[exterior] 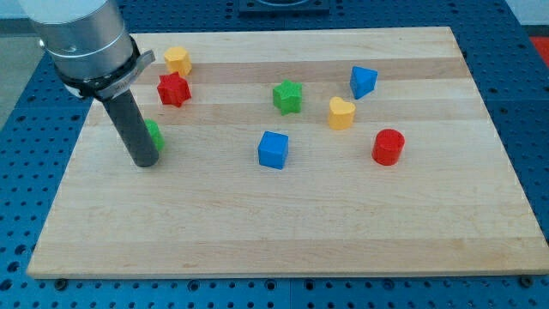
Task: Slide the green circle to the left center
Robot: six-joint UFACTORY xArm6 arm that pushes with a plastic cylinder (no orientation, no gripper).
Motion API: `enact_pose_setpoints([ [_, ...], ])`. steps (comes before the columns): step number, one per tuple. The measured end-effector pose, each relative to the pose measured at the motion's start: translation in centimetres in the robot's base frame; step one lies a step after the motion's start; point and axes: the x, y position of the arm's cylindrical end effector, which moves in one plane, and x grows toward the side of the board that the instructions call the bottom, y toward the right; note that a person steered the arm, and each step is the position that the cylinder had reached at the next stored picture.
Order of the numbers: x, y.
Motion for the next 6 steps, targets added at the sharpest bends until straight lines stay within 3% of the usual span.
enact_pose_setpoints([
  [1,0.0,-2.4],
  [4,-1.3,1.2],
  [6,-1.2,-4.7],
])
